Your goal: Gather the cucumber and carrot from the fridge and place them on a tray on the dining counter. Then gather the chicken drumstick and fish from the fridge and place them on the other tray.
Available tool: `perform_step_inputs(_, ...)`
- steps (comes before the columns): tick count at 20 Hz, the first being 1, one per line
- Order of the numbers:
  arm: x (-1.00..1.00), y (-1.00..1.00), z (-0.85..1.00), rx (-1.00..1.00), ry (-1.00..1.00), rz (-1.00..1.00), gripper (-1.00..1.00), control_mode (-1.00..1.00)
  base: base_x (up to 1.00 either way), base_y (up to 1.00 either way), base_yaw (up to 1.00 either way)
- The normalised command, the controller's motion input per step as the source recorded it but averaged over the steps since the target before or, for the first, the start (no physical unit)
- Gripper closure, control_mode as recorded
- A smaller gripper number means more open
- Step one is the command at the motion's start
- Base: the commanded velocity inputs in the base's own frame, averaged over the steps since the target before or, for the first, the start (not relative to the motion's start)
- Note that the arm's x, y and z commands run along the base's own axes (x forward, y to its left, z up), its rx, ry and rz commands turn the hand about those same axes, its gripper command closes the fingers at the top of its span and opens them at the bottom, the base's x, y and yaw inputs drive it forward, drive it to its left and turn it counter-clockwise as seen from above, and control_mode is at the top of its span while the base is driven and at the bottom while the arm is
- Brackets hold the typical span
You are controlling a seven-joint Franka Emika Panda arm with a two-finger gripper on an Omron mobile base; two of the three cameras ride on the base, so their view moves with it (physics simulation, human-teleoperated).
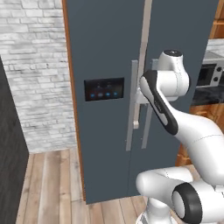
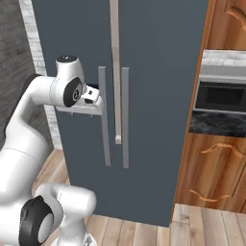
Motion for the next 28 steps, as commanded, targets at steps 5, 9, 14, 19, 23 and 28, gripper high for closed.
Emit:
perform_step_inputs(5,0.0,0.0,0.0,0.0,0.0,0.0,-1.0,1.0,0.0,-0.46,0.01)
perform_step_inputs(9,0.0,0.0,0.0,0.0,0.0,0.0,-1.0,1.0,0.01,-0.35,0.0)
perform_step_inputs(14,0.0,0.0,0.0,0.0,0.0,0.0,-1.0,1.0,0.07,-0.01,0.0)
perform_step_inputs(19,0.23,-0.43,-0.03,0.0,-0.12,0.04,-1.0,-1.0,0.0,0.0,0.0)
perform_step_inputs(23,0.08,-0.53,0.0,0.0,-0.28,0.07,-1.0,-1.0,0.0,0.0,0.0)
perform_step_inputs(28,0.45,-0.08,0.0,0.0,-0.21,0.02,-1.0,-1.0,0.0,0.0,0.0)
